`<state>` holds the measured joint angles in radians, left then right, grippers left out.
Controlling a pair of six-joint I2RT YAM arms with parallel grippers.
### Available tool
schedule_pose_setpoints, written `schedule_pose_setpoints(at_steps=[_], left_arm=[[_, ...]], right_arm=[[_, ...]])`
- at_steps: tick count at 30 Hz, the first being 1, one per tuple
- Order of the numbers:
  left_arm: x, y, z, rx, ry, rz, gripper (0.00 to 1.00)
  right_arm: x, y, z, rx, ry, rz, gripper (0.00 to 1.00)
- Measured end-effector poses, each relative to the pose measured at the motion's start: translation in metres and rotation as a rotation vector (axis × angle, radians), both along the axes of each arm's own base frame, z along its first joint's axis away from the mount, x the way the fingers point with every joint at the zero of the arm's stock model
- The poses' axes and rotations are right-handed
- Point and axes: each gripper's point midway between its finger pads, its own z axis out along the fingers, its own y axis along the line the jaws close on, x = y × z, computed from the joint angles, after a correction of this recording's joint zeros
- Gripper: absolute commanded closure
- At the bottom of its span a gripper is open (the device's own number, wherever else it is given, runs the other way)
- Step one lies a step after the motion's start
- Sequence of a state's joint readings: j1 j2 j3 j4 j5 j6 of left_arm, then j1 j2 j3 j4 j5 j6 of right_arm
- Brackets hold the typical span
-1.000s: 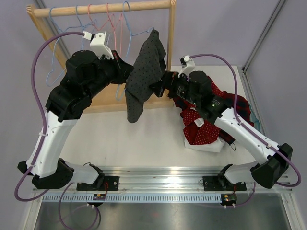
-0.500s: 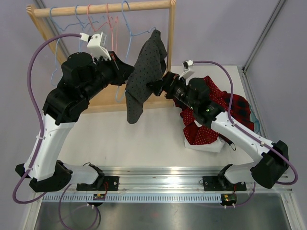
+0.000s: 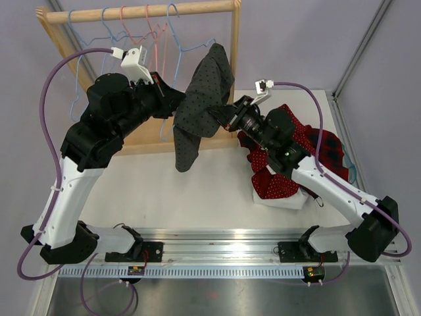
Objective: Remove the skirt from the hanger
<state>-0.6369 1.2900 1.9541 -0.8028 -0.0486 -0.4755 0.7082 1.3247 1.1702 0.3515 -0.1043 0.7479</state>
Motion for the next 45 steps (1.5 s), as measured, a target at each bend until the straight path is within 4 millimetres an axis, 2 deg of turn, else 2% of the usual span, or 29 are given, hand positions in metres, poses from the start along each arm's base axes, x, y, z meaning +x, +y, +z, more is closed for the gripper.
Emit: schedule_pose_setpoints(at_steps=[3,5,8,12,15,18,20,27,35,40,45], left_arm=[[0.001,0.004,-0.007,0.024,0.008,0.017,1.0],[0.001,0.008,-0.011,0.051,0.011,0.033,1.0],[0.0,0.017,-0.018,0.106,0.009,0.06,1.0],[-0.005,0.032,-0.022,0.176,-0.007,0.09,1.0],[-0.013,0.04,-0.02,0.201,-0.025,0.089,1.0],[-0.022,0.045,-0.022,0.206,-0.037,0.083,1.0],[-0.025,0.048,-0.027,0.21,-0.033,0.083,1.0],[-0.021,0.052,-0.034,0.226,-0.021,0.113,1.0],[-0.014,0.069,-0.032,0.242,-0.03,0.209,1.0],[-0.015,0.084,-0.026,0.239,-0.047,0.27,1.0],[-0.018,0.089,-0.017,0.213,-0.074,0.287,1.0]], right_arm=[[-0.01,-0.015,-0.004,-0.023,-0.003,-0.029,1.0],[-0.019,-0.033,-0.006,-0.049,-0.002,-0.076,1.0],[-0.035,-0.073,-0.009,-0.082,-0.004,-0.192,1.0],[-0.059,-0.145,-0.015,-0.129,0.001,-0.409,1.0],[-0.07,-0.19,-0.014,-0.146,0.006,-0.556,1.0],[-0.078,-0.226,-0.011,-0.187,0.006,-0.688,1.0],[-0.076,-0.243,-0.003,-0.227,0.001,-0.769,1.0],[-0.067,-0.292,0.042,-0.341,-0.023,-1.067,1.0],[-0.081,-0.341,0.078,-0.376,-0.057,-1.33,1.0],[-0.092,-0.357,0.096,-0.36,-0.07,-1.396,1.0],[-0.086,-0.355,0.094,-0.43,-0.068,-1.414,1.0]])
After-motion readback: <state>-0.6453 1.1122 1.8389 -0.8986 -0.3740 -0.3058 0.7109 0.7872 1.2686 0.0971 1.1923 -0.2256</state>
